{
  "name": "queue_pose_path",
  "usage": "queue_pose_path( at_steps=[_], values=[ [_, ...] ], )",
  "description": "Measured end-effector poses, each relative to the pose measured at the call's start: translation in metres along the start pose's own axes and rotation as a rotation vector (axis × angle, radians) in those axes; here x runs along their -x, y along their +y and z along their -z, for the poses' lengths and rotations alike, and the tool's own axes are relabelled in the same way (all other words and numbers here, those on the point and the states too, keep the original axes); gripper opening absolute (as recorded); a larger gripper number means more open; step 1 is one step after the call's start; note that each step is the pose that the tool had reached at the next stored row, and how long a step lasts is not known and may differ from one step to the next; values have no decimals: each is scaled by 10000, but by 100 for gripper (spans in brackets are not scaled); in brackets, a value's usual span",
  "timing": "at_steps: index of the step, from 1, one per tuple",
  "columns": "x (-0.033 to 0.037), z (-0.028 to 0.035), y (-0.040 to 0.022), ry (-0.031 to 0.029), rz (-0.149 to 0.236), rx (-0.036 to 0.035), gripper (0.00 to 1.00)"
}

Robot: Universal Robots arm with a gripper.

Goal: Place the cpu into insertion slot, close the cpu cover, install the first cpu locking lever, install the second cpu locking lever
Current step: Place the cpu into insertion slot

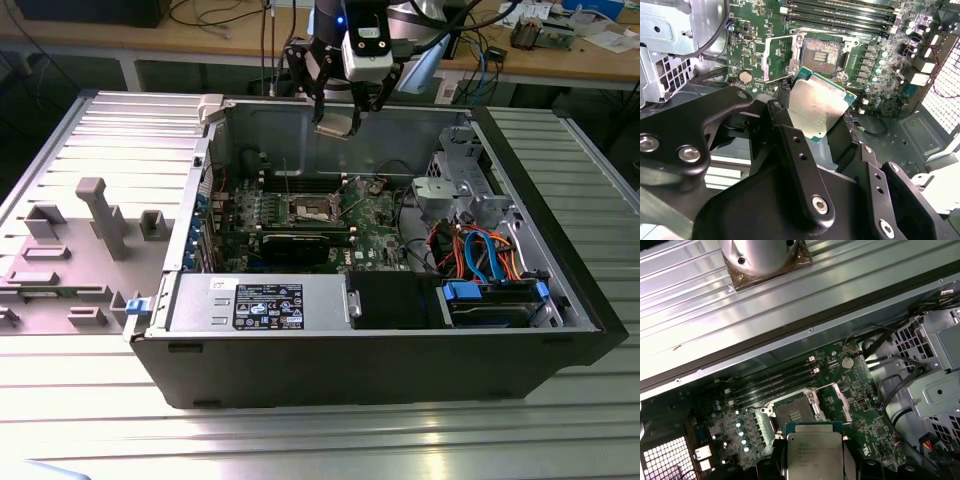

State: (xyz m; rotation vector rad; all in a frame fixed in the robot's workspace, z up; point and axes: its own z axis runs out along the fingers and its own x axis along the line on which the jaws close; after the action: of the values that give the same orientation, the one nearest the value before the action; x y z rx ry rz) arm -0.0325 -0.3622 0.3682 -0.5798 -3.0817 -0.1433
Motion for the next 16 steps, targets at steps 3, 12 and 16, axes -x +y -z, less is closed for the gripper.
queue_pose_path(
  at_steps=[3,12,16],
  values=[
    [0,0,0,-10,-105,2,55],
    [0,0,0,-31,-344,7,55],
    [0,0,0,-31,-344,7,55]
  ],
)
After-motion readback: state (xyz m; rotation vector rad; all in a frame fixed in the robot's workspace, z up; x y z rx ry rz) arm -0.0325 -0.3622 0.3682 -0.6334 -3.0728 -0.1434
